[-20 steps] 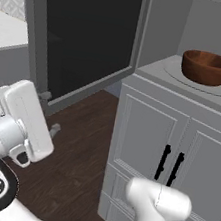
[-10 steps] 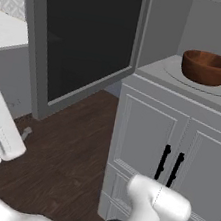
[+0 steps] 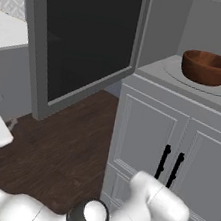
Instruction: Pick the garlic from the sink and place it in the bowl. Then pick the bowl and place it in the microwave. Then close the microwave door and press the start button.
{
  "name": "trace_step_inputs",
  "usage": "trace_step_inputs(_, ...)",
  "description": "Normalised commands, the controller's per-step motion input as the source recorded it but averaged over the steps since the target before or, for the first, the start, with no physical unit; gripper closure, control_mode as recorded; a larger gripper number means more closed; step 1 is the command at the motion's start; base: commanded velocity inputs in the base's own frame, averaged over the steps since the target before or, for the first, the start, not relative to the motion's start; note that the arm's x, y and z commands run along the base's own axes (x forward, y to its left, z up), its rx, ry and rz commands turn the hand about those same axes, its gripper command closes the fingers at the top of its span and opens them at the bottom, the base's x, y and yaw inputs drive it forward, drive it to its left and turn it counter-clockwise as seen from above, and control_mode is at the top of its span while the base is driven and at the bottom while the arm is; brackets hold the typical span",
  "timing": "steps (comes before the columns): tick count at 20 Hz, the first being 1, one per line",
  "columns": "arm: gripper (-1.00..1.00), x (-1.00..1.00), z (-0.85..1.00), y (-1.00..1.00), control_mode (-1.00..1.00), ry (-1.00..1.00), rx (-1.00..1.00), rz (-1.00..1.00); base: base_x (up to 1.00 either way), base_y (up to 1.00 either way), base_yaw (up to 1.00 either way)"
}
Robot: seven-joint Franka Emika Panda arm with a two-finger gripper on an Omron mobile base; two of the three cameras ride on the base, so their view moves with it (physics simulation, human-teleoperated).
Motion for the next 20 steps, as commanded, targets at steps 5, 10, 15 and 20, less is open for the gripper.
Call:
trace_step_inputs(5, -1.0, 0.41, 0.0, -0.25, -1.0, -0.03, 0.0, -0.03, 0.0, 0.0, 0.0)
trace_step_inputs(10, -1.0, 0.76, -0.09, -0.41, -1.0, 0.0, 0.0, -0.01, 0.0, 0.0, 0.0)
trace_step_inputs(15, -1.0, 0.25, 0.01, -0.7, -1.0, -0.15, 0.02, 0.0, 0.0, 0.0, 0.0)
trace_step_inputs(20, -1.0, -0.36, 0.41, -0.94, -1.0, -0.28, 0.15, 0.06, 0.0, 0.0, 0.0)
